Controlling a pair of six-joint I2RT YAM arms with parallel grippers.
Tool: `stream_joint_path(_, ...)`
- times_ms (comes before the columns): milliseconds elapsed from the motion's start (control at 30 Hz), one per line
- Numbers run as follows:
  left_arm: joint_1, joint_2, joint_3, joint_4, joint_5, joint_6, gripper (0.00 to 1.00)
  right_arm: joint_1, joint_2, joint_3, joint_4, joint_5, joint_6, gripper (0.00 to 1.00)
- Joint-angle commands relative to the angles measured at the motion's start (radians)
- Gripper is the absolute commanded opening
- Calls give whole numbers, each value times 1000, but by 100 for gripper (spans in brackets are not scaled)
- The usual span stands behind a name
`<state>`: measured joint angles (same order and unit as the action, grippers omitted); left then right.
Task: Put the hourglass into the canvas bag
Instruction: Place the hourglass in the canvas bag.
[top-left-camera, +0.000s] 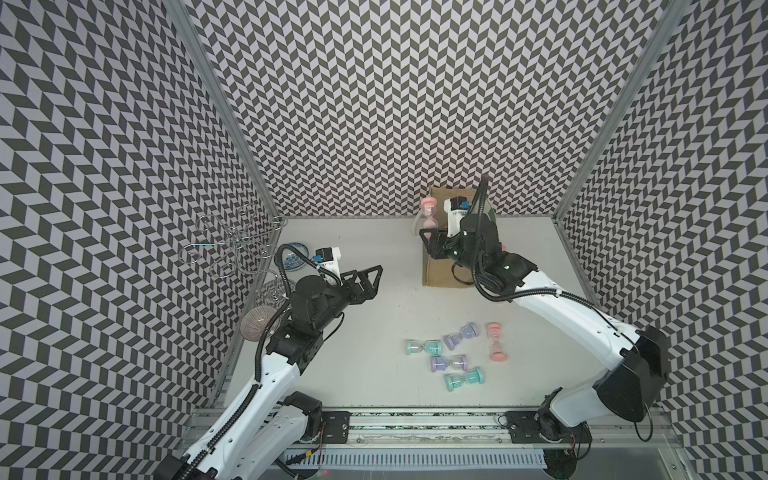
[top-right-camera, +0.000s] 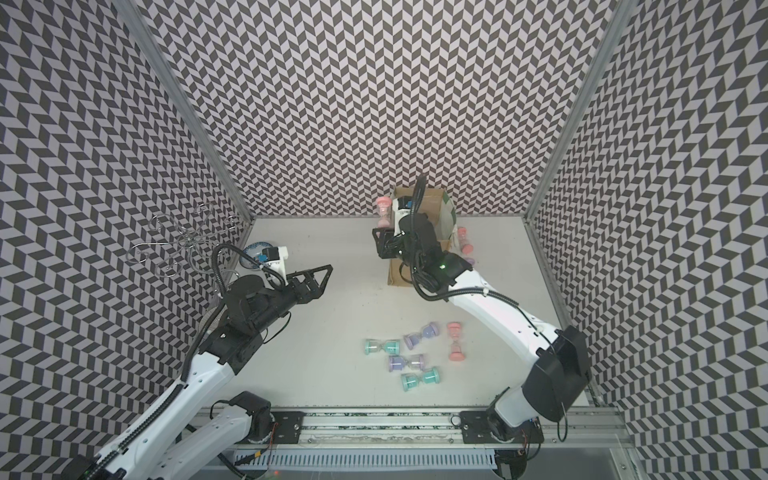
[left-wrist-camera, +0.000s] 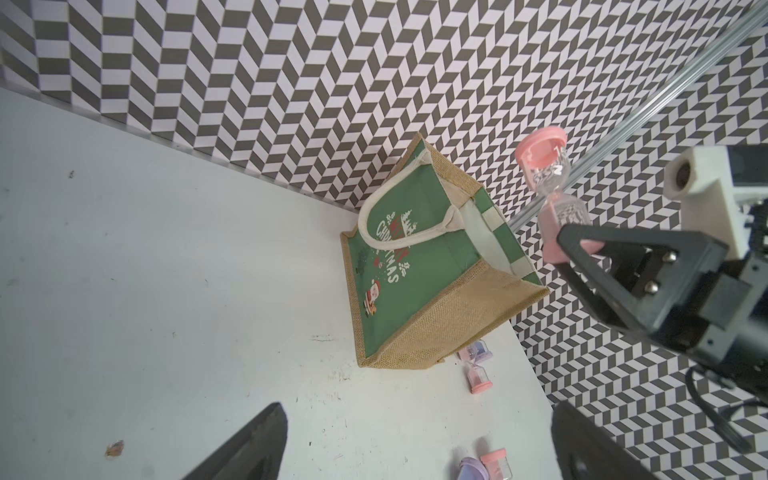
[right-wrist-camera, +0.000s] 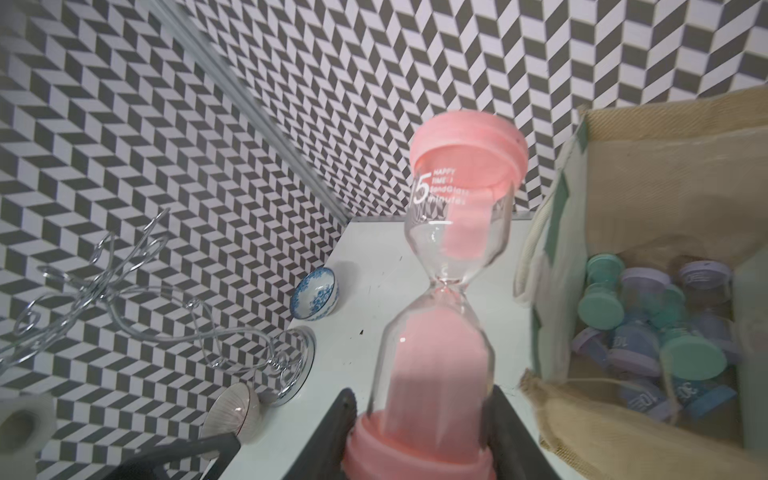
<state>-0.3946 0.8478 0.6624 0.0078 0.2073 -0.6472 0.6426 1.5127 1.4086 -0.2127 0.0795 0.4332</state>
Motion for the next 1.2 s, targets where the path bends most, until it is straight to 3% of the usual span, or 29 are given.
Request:
stream_joint_path(0,-36,28,47,71,-21,11,99,-61,37,56,0,-17,-14,40)
stream_joint_path(233,-101,114,61,137,-41,29,99,-170,185,194,-72,-53,-30,39)
stream_joint_path(867,-150,252,87,196,-30,55,99,-254,562,502,-218,-56,-99,39)
stream_joint_path(1167,-152,265,74,204,-34,52,99,-253,618,459,-242,-66,-104,41)
